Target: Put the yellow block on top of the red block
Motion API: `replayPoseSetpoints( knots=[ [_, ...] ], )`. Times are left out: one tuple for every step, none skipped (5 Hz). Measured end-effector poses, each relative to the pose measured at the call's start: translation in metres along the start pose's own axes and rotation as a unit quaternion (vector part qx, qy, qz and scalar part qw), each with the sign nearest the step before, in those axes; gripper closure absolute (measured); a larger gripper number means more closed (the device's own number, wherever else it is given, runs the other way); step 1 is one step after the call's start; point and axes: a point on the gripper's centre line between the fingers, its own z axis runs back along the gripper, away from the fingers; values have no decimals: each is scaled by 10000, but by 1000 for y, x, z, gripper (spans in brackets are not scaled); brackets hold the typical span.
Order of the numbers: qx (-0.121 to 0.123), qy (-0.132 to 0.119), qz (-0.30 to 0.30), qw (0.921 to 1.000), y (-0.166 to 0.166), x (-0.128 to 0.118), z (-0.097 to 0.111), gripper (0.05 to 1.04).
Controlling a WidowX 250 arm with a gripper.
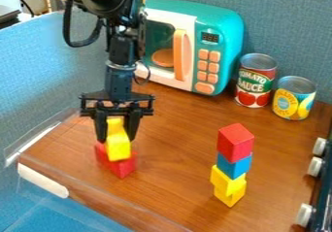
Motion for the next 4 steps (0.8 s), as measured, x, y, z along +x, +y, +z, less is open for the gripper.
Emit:
replayPoseSetpoints(
  knots=[
    [9,83,15,10000,-3,1,1,144],
    [-85,131,19,9999,-7,-1,1,79],
    [-127,147,-86,9998,-8,-1,1,82],
    [-265,-138,-248,9992,-15,6,23,83]
  ],
)
